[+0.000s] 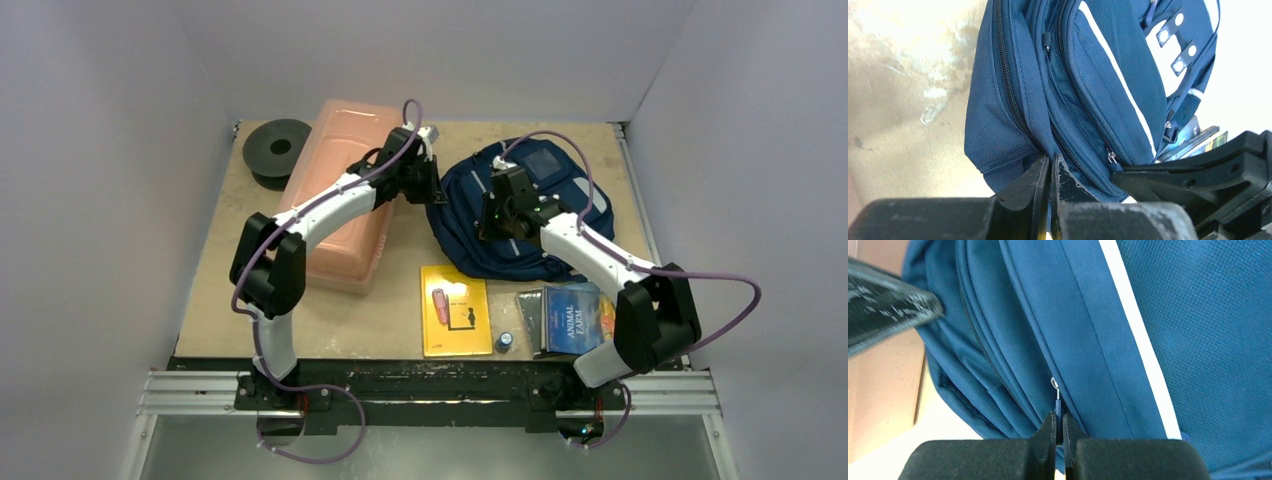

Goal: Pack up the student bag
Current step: Zip the student bag at the center of the board.

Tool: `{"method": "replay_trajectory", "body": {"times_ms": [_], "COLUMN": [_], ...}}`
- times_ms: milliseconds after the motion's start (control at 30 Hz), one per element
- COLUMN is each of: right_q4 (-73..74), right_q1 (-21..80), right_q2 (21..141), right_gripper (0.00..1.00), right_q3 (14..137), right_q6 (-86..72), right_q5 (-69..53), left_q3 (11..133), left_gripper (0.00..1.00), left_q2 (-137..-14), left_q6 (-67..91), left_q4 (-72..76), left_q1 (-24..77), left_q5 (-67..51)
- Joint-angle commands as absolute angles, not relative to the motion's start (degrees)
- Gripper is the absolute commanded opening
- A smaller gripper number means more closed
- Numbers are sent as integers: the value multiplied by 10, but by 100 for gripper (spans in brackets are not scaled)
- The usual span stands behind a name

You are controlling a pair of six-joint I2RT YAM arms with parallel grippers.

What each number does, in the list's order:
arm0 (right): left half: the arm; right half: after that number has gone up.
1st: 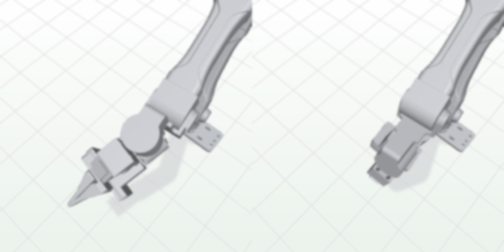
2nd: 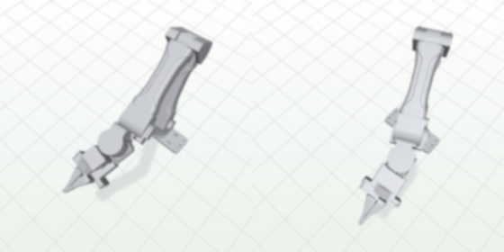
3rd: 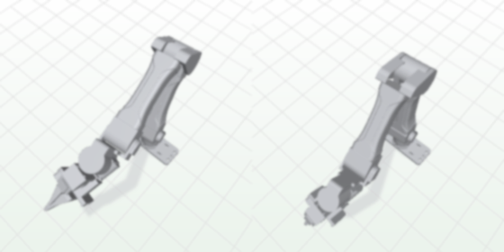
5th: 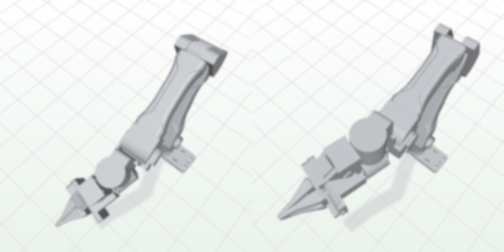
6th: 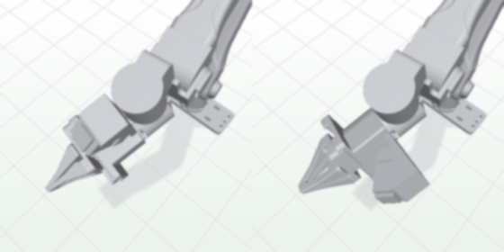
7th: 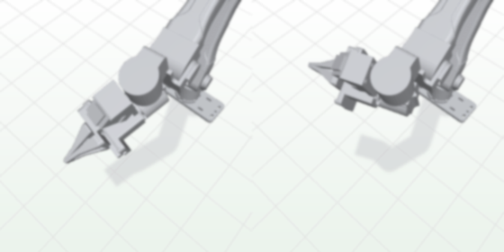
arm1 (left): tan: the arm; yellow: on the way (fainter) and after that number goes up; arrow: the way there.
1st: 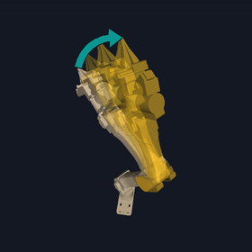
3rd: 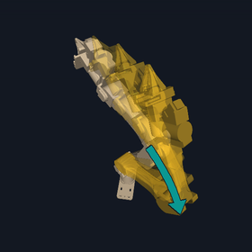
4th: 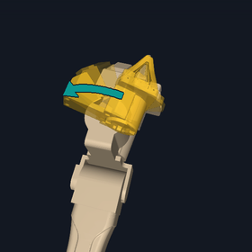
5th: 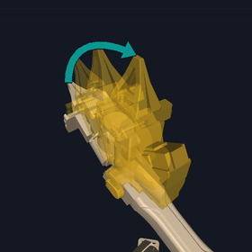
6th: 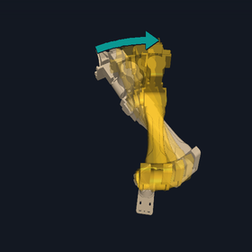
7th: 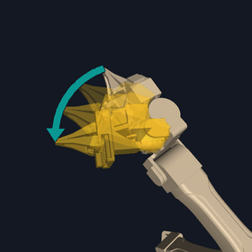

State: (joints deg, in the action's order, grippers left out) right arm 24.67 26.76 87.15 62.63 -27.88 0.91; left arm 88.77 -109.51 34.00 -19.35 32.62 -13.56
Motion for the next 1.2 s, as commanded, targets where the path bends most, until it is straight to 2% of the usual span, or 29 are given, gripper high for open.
{"method": "replay_trajectory", "body": {"times_ms": [0, 300, 500, 767, 967, 1100, 1133, 1167], "right_q4": [328, 341, 332, 359, 346, 336, 327, 318], "right_q1": [266, 264, 256, 206, 174, 174, 174, 173], "right_q2": [843, 818, 818, 867, 931, 917, 899, 878], "right_gripper": [0, 0, 0, 0, 0, 0, 16, 42], "right_q3": [602, 573, 539, 556, 622, 656, 657, 656], "right_q6": [-243, -228, -248, -296, -313, -260, -250, -242], "right_q5": [72, 129, 110, 155, 213, 160, 127, 110], "left_q3": [989, 1076, 1109, 1115, 1085, 1073, 1073, 1073], "left_gripper": [0, 0, 0, 0, 0, 0, 0, 0], "left_q2": [-1042, -1063, -1082, -1088, -1070, -1061, -1061, -1062], "left_q6": [278, 192, 184, 185, 189, 188, 187, 186], "left_q4": [-159, -217, -236, -247, -243, -246, -249, -254], "left_q1": [296, 282, 252, 239, 242, 251, 256, 260], "left_q5": [-70, 16, 26, -14, -51, -71, -76, -81]}}
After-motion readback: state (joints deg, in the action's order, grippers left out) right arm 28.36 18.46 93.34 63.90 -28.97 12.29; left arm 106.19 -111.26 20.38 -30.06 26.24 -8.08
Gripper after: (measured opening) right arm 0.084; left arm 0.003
